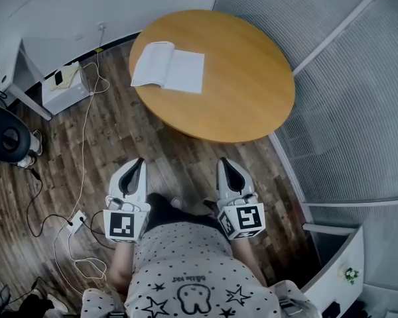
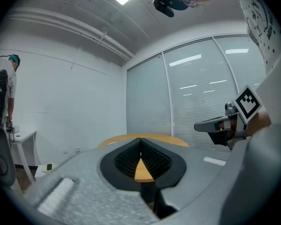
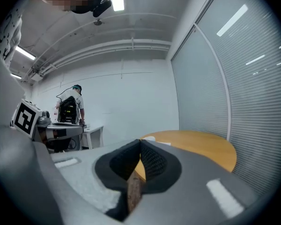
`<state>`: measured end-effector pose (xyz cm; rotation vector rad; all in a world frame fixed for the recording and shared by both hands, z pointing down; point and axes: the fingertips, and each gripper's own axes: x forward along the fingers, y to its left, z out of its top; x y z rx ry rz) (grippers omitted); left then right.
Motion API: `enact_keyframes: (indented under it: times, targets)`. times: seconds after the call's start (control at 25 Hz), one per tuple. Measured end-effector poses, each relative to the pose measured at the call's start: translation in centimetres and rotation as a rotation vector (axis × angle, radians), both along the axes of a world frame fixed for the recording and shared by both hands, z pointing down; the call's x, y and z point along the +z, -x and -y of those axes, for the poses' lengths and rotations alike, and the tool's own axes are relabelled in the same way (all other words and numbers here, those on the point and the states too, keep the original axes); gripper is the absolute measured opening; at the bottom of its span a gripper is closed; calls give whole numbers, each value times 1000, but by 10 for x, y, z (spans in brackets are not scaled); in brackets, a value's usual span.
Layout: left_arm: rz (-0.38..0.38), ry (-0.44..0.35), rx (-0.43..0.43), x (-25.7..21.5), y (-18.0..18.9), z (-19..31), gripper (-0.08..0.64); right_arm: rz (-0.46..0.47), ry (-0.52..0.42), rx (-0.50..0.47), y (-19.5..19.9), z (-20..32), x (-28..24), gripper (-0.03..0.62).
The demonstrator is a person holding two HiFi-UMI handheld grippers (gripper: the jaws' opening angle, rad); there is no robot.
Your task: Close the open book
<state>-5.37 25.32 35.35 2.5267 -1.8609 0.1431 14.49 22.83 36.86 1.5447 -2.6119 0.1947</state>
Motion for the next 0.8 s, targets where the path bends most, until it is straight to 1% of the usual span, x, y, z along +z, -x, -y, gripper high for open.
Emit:
enact_keyframes:
  times: [0.16, 0.56, 0.8]
  targets:
    - [-4, 31, -12, 1, -3, 8, 8, 4, 17, 18, -12, 5, 7, 5]
    - [-10, 22, 12, -2, -17, 33, 8, -1, 24, 49, -31, 26, 6, 5]
    - [-17, 24, 25, 4, -9, 50, 8, 1, 38, 60, -23, 43, 9, 5]
